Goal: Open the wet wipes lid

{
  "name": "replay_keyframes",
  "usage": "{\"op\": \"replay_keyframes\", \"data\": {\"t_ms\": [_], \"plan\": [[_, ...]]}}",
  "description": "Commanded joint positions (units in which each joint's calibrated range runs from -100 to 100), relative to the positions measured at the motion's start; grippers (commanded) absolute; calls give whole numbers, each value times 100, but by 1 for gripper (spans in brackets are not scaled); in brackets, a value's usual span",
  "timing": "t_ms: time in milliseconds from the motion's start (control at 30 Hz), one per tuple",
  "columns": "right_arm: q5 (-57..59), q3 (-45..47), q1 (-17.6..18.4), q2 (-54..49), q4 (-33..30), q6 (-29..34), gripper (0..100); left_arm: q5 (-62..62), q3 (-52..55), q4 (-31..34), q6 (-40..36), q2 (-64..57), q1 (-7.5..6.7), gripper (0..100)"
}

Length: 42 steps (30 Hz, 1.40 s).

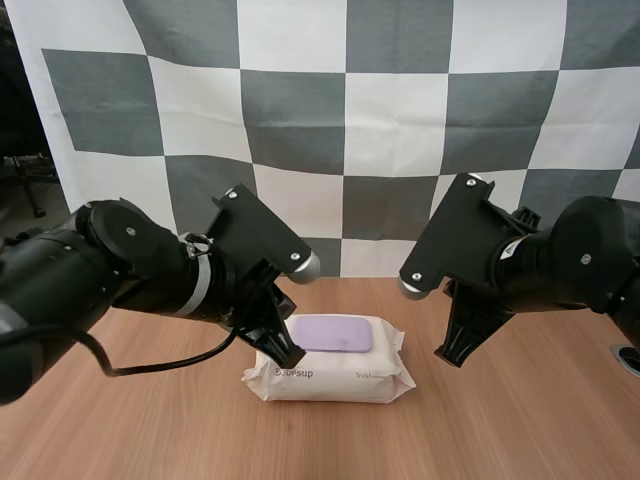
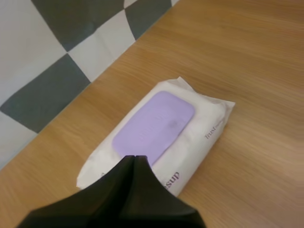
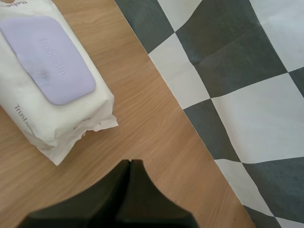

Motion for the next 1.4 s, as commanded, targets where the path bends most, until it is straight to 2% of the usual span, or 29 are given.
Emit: {"op": "replay_keyframes", "data": {"t_ms": [0, 67, 133, 167, 333, 467, 533, 600, 700, 800, 867, 1067, 1233, 1367], "plan": [[0, 2, 0, -3, -16, -8, 0, 109, 4, -17, 165, 285, 5, 0], [0, 2, 0, -3, -27, -8, 0, 5, 38, 56, 164, 431, 42, 0], [0, 2, 0, -3, -27, -8, 0, -152, 128, 16, 286, 480, 182, 0], [0, 2, 0, -3, -27, -8, 0, -197, 193, -27, 428, 480, 300, 0], [-19, 2, 0, -3, -27, -8, 0, 507, 385, -530, 1308, 480, 1080, 0], [-19, 2, 0, -3, -27, -8, 0, 2108, 385, -1191, 2228, 480, 1754, 0], [-19, 2, 0, -3, -27, -8, 0, 2703, 385, -1389, 2531, 545, 2038, 0], [-19, 2, 0, -3, -27, -8, 0, 2703, 385, -1405, 2775, 697, 2305, 0], [-19, 2, 0, -3, -27, -8, 0, 2703, 385, -1271, 3144, 1193, 2614, 0], [-19, 2, 0, -3, -5, -8, 0, 2703, 385, -1291, 3330, 1759, 2798, 0], [-19, 2, 0, -3, 9, -8, 0, 2703, 385, -1352, 3411, 2009, 2860, 0], [-19, 2, 0, -3, 9, -8, 0, 2703, 385, -1457, 3790, 2357, 2872, 0], [-19, 2, 0, -3, 31, -8, 0, 2703, 396, -1743, 3812, 2519, 2872, 0], [-19, 2, 0, -3, 125, -8, 0, 2703, 486, -1721, 3864, 2712, 2872, 0]]}}
